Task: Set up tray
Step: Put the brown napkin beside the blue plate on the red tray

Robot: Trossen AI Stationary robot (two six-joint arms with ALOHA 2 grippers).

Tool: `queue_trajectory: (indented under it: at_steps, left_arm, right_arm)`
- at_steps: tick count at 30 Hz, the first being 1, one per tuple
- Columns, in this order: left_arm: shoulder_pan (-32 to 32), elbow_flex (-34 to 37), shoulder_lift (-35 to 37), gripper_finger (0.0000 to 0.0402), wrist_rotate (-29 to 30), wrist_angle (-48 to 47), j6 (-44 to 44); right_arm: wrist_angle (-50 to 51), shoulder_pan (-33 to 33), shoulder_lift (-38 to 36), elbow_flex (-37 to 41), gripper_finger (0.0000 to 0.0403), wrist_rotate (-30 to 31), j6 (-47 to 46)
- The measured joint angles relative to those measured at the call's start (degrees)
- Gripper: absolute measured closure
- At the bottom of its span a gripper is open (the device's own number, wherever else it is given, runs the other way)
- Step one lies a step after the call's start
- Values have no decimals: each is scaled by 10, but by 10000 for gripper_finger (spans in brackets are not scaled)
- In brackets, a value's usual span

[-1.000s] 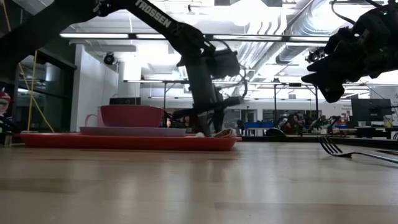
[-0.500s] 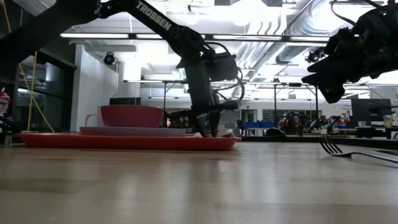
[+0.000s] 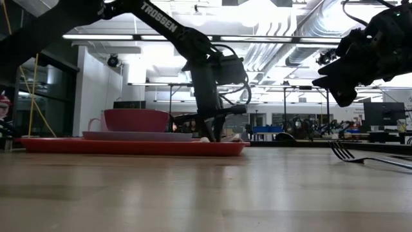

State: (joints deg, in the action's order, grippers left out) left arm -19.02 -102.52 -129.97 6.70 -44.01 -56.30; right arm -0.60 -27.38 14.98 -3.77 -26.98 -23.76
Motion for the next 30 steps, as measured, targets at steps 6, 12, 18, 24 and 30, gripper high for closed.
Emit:
queue_trajectory:
  at_steps: [6,12,18,24,30]
  left_arm:
    - [-8,0,0,346,-2,1,-10]
    - [-9,0,0,366,3,2,-35]
    - [-9,0,0,379,4,-1,-52]
    - [-9,0,-1,366,11,-8,-72]
    - [-10,0,-1,369,11,-10,-74]
  right_arm:
    - [0,0,0,0,289,0,7]
    - [0,0,0,0,289,0,9]
    - [0,0,0,0,289,0,13]
    - [1,0,0,0,289,0,13]
    - [9,0,0,0,289,0,13]
